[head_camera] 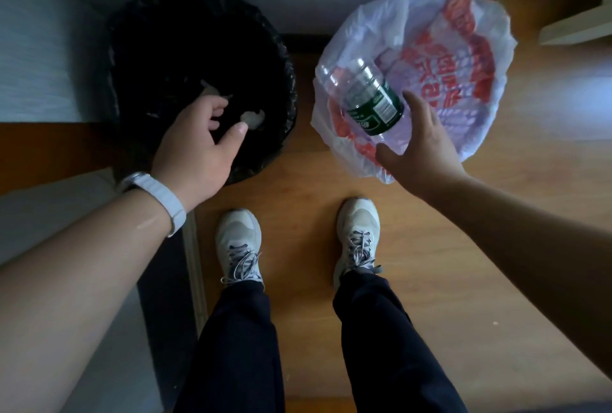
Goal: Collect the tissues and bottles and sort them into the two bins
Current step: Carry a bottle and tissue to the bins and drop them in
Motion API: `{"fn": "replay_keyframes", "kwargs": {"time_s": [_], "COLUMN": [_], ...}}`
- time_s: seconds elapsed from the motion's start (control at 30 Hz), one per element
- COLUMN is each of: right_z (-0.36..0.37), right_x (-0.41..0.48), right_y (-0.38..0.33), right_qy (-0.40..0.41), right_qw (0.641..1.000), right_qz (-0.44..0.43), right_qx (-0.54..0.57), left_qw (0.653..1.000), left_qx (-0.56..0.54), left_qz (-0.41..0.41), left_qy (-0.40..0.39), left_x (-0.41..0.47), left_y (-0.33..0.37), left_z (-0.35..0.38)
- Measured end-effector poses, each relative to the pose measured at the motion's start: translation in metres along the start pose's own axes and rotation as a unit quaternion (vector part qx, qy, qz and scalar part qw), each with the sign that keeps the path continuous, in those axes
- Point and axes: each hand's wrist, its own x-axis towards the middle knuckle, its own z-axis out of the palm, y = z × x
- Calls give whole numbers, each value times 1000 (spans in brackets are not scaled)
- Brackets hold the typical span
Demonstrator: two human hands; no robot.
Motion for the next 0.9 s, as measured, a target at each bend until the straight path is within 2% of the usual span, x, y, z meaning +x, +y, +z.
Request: {"fn": "replay_keyframes", "kwargs": {"time_s": [0.2,0.5,0.67,0.9], "right_z": [-42,-122,-182,-266], "right_x": [-26,-92,-151,-241], "right_y": [-32,-136,-198,-262], "right_qy": [11,45,57,56], "right_qw": [999,991,970,958], "right_qz": [-2,-96,-179,-154], "right_qx": [-35,-77,-155,-235], "left_qw": [999,983,957,910], "left_qx": [1,91,166,244], "left_qz": [44,157,239,336], "left_qy": [-4,-2,5,9], "left_x": [-28,-93,-135,-202], "left_y": [24,84,123,191], "left_z": [-44,-166,-233,-305]}}
